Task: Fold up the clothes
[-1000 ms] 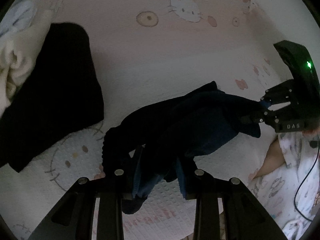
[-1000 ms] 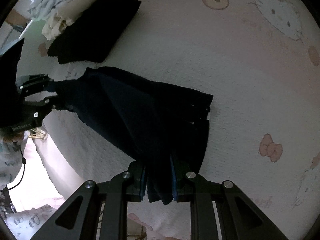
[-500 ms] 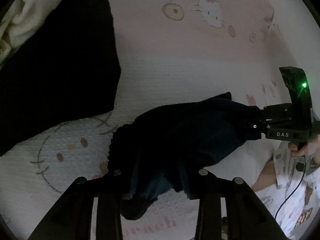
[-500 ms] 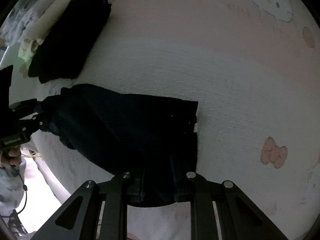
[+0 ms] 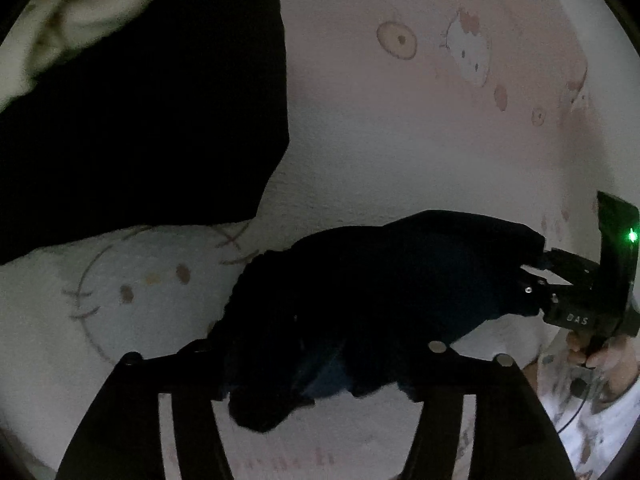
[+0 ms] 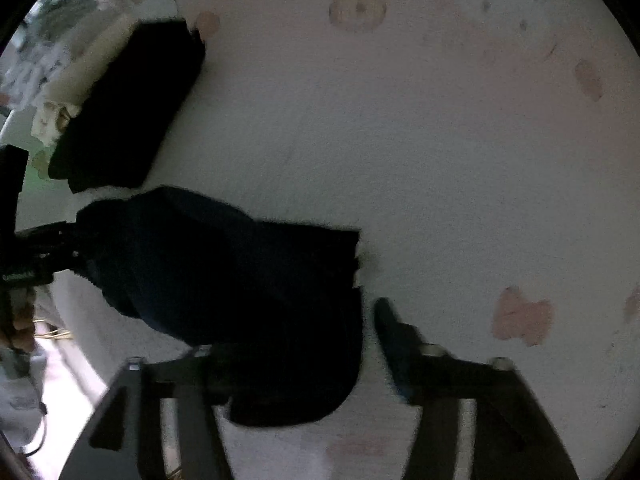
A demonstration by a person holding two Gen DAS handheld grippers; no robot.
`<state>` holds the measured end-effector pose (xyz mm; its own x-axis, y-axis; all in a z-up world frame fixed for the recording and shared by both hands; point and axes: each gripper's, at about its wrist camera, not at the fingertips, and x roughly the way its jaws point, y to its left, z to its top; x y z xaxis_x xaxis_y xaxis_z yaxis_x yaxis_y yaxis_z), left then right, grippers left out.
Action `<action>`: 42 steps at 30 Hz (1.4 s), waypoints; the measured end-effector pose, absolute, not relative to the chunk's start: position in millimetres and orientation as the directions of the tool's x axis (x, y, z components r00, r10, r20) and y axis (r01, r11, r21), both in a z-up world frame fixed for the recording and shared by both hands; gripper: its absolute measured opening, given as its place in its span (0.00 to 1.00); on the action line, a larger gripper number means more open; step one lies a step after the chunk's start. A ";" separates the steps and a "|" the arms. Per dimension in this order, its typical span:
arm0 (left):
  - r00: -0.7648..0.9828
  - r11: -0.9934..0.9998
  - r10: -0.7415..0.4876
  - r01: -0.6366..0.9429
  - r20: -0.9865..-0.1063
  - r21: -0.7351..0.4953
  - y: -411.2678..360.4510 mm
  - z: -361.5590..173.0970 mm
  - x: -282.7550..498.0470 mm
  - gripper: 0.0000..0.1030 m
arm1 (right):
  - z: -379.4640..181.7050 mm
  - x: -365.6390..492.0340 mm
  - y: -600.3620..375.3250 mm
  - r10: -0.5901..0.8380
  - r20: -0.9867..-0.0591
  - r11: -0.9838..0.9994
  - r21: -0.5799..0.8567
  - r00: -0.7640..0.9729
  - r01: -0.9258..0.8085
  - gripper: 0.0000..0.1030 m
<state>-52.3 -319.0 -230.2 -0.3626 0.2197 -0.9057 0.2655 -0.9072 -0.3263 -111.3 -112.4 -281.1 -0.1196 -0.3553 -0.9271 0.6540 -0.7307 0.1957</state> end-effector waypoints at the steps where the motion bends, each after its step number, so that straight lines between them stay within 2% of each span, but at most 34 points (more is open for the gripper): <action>1: -0.370 -0.909 0.211 0.266 -0.905 -0.320 -319.2 -224.6 -47.2 0.61 | -277.1 -109.6 -107.1 -0.377 -0.918 -0.738 0.218 -0.123 0.638 0.61; 4: -0.411 -0.905 0.189 0.280 -0.892 -0.321 -318.9 -211.0 -28.6 0.67 | -265.1 -104.4 -90.9 -0.442 -0.886 -0.755 0.285 -0.138 0.590 0.62; 14: -0.537 -0.769 0.219 0.420 -0.815 -0.483 -342.0 -199.2 14.7 0.69 | -267.7 -95.8 -61.3 -0.514 -0.847 -0.769 0.389 -0.131 0.507 0.64; 19: -0.578 -0.724 0.241 0.428 -0.780 -0.541 -337.5 -202.6 12.4 0.72 | -268.8 -96.7 -37.3 -0.593 -0.790 -0.750 0.469 -0.159 0.466 0.64; 22: -0.561 -0.756 0.233 0.409 -0.794 -0.510 -320.6 -206.4 6.1 0.72 | -272.4 -98.9 -31.2 -0.615 -0.767 -0.746 0.491 -0.182 0.449 0.64; 28: -0.500 -0.832 0.129 0.415 -0.856 -0.368 -297.7 -223.4 -7.5 0.72 | -280.1 -100.0 -41.3 -0.569 -0.802 -0.762 0.432 -0.181 0.483 0.64; 29: -0.476 -0.846 0.102 0.421 -0.873 -0.328 -295.8 -227.2 -10.4 0.72 | -282.1 -101.1 -43.7 -0.556 -0.811 -0.768 0.417 -0.182 0.487 0.57; 30: -0.453 -0.859 0.069 0.425 -0.889 -0.284 -294.3 -230.4 -13.4 0.71 | -283.6 -102.3 -45.7 -0.550 -0.815 -0.767 0.408 -0.180 0.495 0.45; 31: -0.442 -0.873 0.043 0.419 -0.896 -0.249 -292.8 -232.4 -16.2 0.71 | -285.2 -103.4 -47.5 -0.552 -0.815 -0.759 0.406 -0.174 0.509 0.22; 34: -0.449 -0.903 0.002 0.383 -0.893 -0.195 -289.2 -230.9 -22.4 0.63 | -288.6 -106.6 -51.6 -0.525 -0.831 -0.765 0.366 -0.183 0.530 0.20; 39: -0.417 -0.942 -0.081 0.329 -0.905 -0.067 -286.7 -229.7 -37.7 0.63 | -301.1 -109.7 -53.3 -0.445 -0.875 -0.798 0.290 -0.191 0.528 0.20; 42: -0.388 -0.940 -0.091 0.337 -0.917 -0.049 -288.2 -241.8 -42.7 0.65 | -307.9 -113.0 -48.8 -0.415 -0.889 -0.818 0.270 -0.196 0.508 0.19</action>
<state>-42.7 -288.2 -241.8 -0.3878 -0.0907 -0.9173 0.3366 -0.9403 -0.0494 -113.0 -48.8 -307.9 -0.1956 -0.4148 -0.8887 0.5084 -0.8178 0.2698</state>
